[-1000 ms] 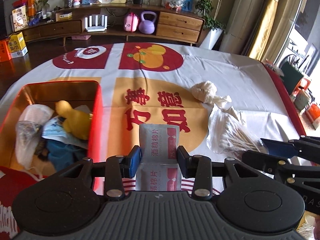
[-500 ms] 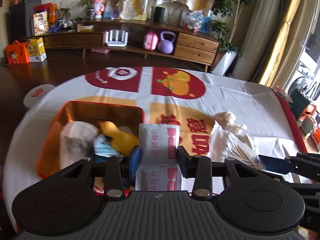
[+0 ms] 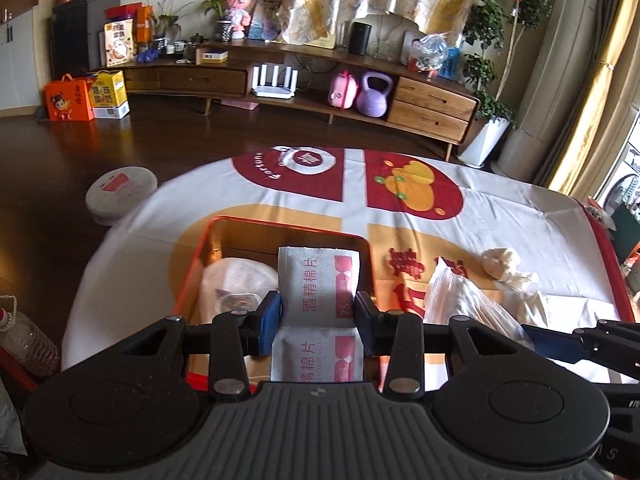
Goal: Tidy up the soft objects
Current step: 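Carry the packet with the left tool while the right tool carries the swab bag over the tin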
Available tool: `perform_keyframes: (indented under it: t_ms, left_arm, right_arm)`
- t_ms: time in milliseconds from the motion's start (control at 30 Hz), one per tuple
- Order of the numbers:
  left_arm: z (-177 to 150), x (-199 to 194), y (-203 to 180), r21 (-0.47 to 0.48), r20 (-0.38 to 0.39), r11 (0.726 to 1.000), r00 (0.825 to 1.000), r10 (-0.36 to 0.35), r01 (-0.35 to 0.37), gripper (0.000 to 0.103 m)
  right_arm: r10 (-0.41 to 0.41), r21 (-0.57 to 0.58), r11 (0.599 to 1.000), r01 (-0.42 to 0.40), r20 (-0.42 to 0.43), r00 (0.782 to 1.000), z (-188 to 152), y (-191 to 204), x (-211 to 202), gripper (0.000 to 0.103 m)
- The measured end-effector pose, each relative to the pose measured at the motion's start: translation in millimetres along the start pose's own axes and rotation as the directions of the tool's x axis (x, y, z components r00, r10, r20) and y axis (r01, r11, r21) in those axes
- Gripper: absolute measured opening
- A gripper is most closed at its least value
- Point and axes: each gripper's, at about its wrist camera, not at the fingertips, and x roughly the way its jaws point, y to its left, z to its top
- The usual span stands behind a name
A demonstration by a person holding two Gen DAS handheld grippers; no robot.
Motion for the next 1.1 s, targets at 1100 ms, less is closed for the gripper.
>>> perform_keyframes:
  t_ms: [1100]
  left_arm:
    - [14,88,64,-0.046,-0.116,0.993,0.988,0.106,-0.112,0.04]
  right_arm:
    - [-0.033,-0.103,0.994,0.022,-0.111,0.993,35,28,133,0.033]
